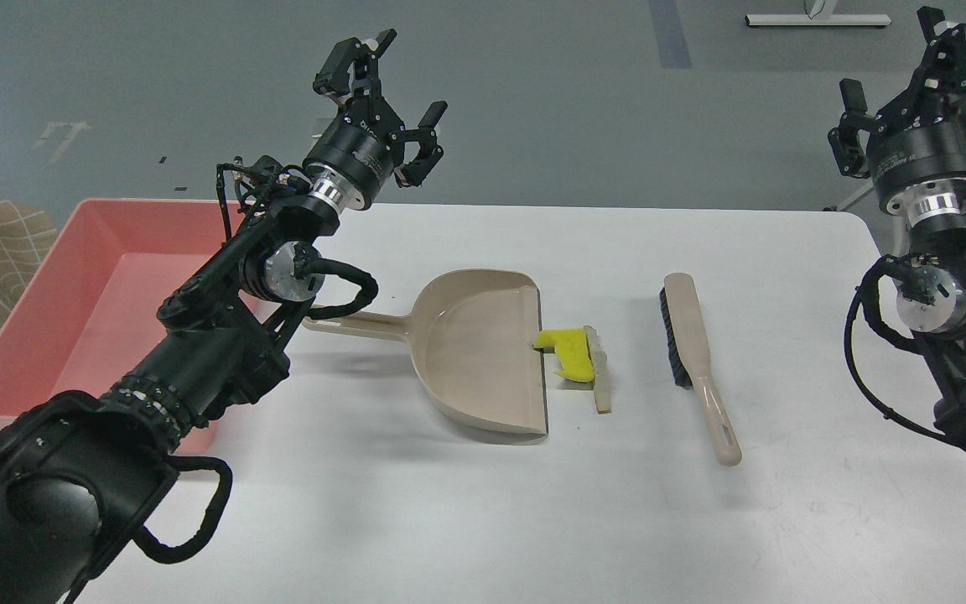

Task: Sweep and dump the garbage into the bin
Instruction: 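Lower the left arm from the raised pose toward the dustpan handle, then grasp the beige dustpan handle with the left gripper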

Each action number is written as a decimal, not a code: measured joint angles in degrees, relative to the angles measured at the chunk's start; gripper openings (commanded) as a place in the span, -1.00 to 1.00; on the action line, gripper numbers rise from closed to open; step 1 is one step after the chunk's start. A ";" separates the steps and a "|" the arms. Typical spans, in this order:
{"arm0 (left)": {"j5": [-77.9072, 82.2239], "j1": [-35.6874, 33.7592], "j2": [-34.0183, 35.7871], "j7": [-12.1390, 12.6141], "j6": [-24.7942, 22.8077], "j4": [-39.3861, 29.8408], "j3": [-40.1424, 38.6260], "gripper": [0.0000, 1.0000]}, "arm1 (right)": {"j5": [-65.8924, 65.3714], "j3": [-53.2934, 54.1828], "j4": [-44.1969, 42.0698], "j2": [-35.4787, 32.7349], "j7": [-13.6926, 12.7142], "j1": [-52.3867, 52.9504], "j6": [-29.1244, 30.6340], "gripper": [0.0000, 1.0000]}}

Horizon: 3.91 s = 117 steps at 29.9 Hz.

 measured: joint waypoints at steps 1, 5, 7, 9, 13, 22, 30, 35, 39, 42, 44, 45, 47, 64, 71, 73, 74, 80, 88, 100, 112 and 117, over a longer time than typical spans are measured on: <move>0.05 0.00 0.07 0.00 0.07 0.00 0.33 0.98 | 0.01 0.12 -0.04 0.00 0.00 -0.03 0.21 1.00; 0.08 0.00 0.32 0.00 0.19 -0.01 1.96 0.98 | 0.13 0.26 -0.06 0.02 -0.72 -0.06 0.99 1.00; 0.08 -0.01 0.35 0.14 0.19 -0.12 2.36 0.97 | 1.12 0.26 -0.01 0.07 -1.86 -0.07 1.10 1.00; 0.08 -0.03 0.36 0.19 0.17 -0.20 2.48 0.98 | 2.68 0.27 0.11 0.07 -3.58 -0.09 1.14 1.00; 0.13 -0.10 0.55 0.21 -0.15 -0.72 2.51 0.98 | 4.36 0.28 0.31 0.00 -6.11 -0.28 1.14 1.00; 6.57 1.10 1.77 0.20 0.59 -6.60 3.46 0.97 | 4.53 0.37 0.74 -0.44 -6.38 -0.60 0.66 1.00; 17.99 6.54 13.38 0.55 7.35 -23.99 9.98 0.97 | 4.53 0.37 0.79 -0.28 -5.93 -0.63 0.25 1.00; 26.84 14.27 25.33 4.64 12.89 -40.99 11.75 0.98 | 4.53 0.37 0.76 -0.19 -5.79 -0.85 0.20 1.00; 28.49 20.59 33.30 8.09 17.49 -52.50 11.63 0.98 | 4.53 0.37 0.72 0.18 -5.70 -1.01 0.20 1.00; 29.13 25.58 39.14 9.23 19.87 -60.46 10.84 0.98 | 4.52 0.37 0.71 1.26 -5.68 -1.21 0.14 1.00; 29.33 28.20 41.38 10.00 21.30 -63.86 10.63 0.98 | 4.47 0.37 0.75 1.84 -5.68 -1.29 0.06 1.00; 29.48 29.61 42.10 10.47 21.95 -64.83 10.62 0.98 | 4.46 0.37 0.75 1.97 -5.68 -1.33 0.04 1.00; 30.06 31.55 42.69 11.37 23.07 -65.61 10.62 0.97 | 4.44 0.37 0.79 2.14 -5.68 -1.41 0.03 1.00; 35.98 43.25 33.62 15.75 26.41 -61.95 11.90 0.97 | 4.43 0.36 1.00 1.64 -5.70 -3.30 0.12 1.00; 36.60 43.48 29.56 16.97 31.31 -57.44 11.83 0.97 | 4.43 0.42 1.07 1.32 -5.70 -3.40 0.12 1.00; 36.60 43.48 29.14 17.12 31.64 -55.93 11.83 0.96 | 4.44 0.45 1.07 1.12 -5.70 -3.43 0.12 1.00; 36.60 43.44 29.01 17.12 31.75 -55.14 11.83 0.96 | 4.44 0.46 1.07 1.06 -5.70 -3.47 0.12 1.00; 36.56 42.70 26.70 17.12 32.47 -51.41 11.53 0.93 | 4.43 0.46 1.48 1.05 -5.70 -3.90 0.06 1.00; 36.55 40.70 23.85 17.12 34.02 -48.48 11.52 0.81 | 4.44 0.46 1.52 1.03 -5.70 -4.07 0.04 1.00; 36.63 37.71 19.72 17.04 35.35 -43.09 11.69 0.62 | 4.44 0.38 1.43 1.11 -5.70 -4.27 0.12 1.00; 36.99 36.40 19.33 17.35 36.97 -42.51 11.85 0.12 | 4.44 0.37 1.42 1.18 -5.70 -4.29 0.12 1.00; 36.99 36.15 19.22 18.13 37.93 -42.29 11.85 -0.58 | 4.44 0.37 1.42 1.14 -5.70 -4.29 0.12 1.00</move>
